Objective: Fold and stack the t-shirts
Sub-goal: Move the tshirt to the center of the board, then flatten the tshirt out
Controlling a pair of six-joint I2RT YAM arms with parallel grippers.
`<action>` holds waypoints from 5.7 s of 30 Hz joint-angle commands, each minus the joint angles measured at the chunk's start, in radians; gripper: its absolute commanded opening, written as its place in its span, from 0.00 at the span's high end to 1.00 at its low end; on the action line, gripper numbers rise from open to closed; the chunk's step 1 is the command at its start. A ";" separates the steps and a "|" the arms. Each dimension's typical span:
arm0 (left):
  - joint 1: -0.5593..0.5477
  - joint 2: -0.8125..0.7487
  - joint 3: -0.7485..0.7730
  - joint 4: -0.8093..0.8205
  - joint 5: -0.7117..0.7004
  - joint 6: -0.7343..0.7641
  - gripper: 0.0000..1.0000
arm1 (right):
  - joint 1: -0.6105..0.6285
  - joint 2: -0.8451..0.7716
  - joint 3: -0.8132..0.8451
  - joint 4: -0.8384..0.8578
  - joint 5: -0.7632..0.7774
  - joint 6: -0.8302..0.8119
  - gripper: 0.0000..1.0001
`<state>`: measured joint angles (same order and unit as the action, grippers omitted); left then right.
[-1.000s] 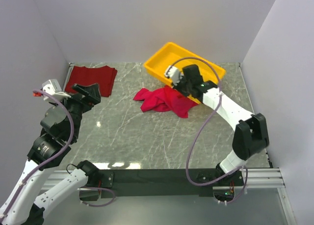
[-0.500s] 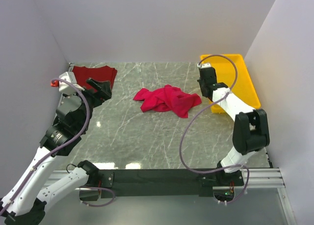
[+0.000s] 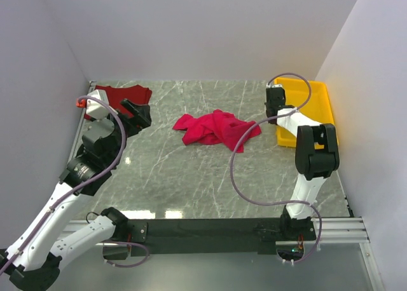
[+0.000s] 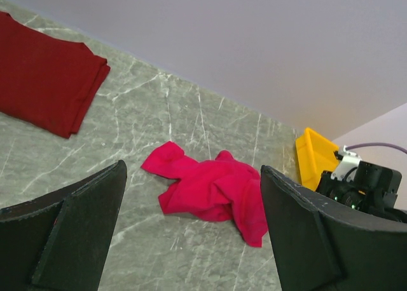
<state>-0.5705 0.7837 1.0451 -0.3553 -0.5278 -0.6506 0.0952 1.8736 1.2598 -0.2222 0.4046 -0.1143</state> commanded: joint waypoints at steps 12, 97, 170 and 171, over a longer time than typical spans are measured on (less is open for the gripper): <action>0.003 0.028 -0.011 0.032 0.032 -0.020 0.09 | -0.052 0.122 0.142 0.152 -0.044 -0.180 0.87; 0.047 0.189 -0.367 0.512 0.994 0.419 0.14 | 0.457 -0.991 -0.497 -1.024 -0.837 -1.250 0.80; -0.141 0.868 0.279 0.357 0.856 0.388 0.99 | -0.065 -0.811 -0.343 -0.527 -1.043 -0.383 0.31; -0.138 0.852 0.270 0.358 0.861 0.379 0.99 | -0.051 -0.814 -0.344 -0.453 -1.017 -0.354 0.30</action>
<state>-0.7208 1.6871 1.3399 -0.0200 0.3408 -0.1871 -0.0006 1.0931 0.8845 -0.8841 -0.7376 -0.6357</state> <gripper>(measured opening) 0.023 0.685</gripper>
